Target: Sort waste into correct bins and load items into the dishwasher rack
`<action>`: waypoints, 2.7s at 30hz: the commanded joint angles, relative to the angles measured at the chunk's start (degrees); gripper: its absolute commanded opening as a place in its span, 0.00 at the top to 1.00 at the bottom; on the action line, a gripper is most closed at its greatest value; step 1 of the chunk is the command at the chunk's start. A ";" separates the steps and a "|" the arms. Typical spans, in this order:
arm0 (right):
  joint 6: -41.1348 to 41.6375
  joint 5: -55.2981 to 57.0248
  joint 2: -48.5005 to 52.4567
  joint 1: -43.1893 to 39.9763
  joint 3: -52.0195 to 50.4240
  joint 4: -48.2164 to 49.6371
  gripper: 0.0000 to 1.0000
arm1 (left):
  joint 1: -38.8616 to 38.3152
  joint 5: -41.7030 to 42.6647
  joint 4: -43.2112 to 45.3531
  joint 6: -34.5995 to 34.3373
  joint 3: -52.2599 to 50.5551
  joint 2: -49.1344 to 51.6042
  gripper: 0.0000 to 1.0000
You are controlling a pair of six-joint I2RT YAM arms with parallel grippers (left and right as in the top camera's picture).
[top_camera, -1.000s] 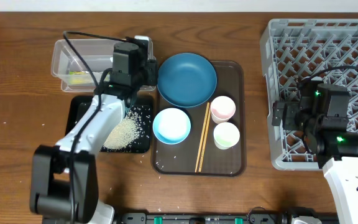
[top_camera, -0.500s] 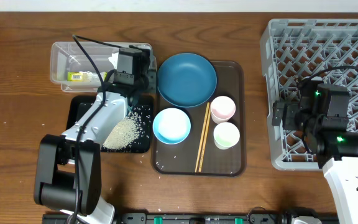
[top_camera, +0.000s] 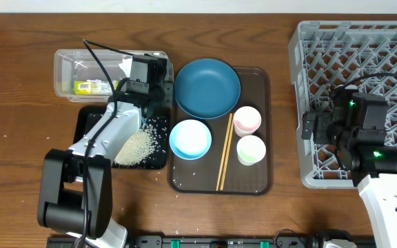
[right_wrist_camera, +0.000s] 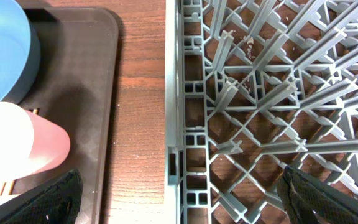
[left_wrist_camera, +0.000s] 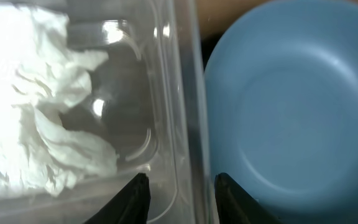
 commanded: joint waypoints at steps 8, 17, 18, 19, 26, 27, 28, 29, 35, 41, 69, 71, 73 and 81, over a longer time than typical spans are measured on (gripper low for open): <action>0.81 -0.44 -0.04 1.03 1.16 -0.02 0.01 | 0.04 -0.72 -0.74 0.87 0.42 -6.47 0.62; 0.81 -0.44 -0.04 1.03 1.16 -0.07 0.01 | -0.66 1.51 -2.54 0.98 0.59 -9.35 0.54; 0.81 -0.44 -0.04 1.03 1.16 -0.04 0.01 | -0.96 2.82 -2.78 1.01 0.59 -10.67 0.47; 0.79 -0.42 -0.04 1.03 1.16 -0.02 0.01 | -1.20 4.37 -2.93 1.01 0.59 -11.91 0.41; 0.79 -0.42 -0.04 1.03 1.16 0.00 0.01 | -1.25 8.96 -4.85 -2.14 0.57 -20.28 0.17; 0.79 -0.42 -0.04 1.03 1.16 0.02 0.01 | -1.25 9.01 -5.11 -2.32 0.57 -20.85 0.17; 0.81 -0.44 -0.04 1.03 1.16 0.09 0.01 | -1.36 8.98 -5.62 -2.78 0.57 -21.16 0.17; 0.81 -0.44 -0.04 1.03 1.16 0.15 0.01 | -1.55 8.98 -6.29 -3.02 0.57 -21.22 0.17; 1.22 -0.44 -0.04 1.03 1.16 0.35 0.01 | -6.64 12.28 -13.22 -5.75 0.57 -19.78 0.20; 1.49 -0.46 -0.04 1.03 1.16 0.33 0.01 | -16.20 17.40 -14.21 -8.09 0.55 -14.60 0.20; 2.29 -0.66 -0.04 1.03 1.16 -0.13 0.01 | -29.55 19.04 -15.23 -12.44 0.52 0.04 0.87; 2.27 -0.66 -0.04 1.03 1.16 -0.31 0.01 | -29.07 19.06 -16.41 -12.44 0.52 -1.03 0.94; 2.27 -0.66 -0.04 1.03 1.16 -0.79 0.01 | -27.89 19.08 -18.36 -12.44 0.52 -3.28 0.94; 2.19 -4.13 -0.02 1.03 1.16 1.14 0.01 | -20.41 19.54 -19.32 -12.94 0.52 -16.85 0.94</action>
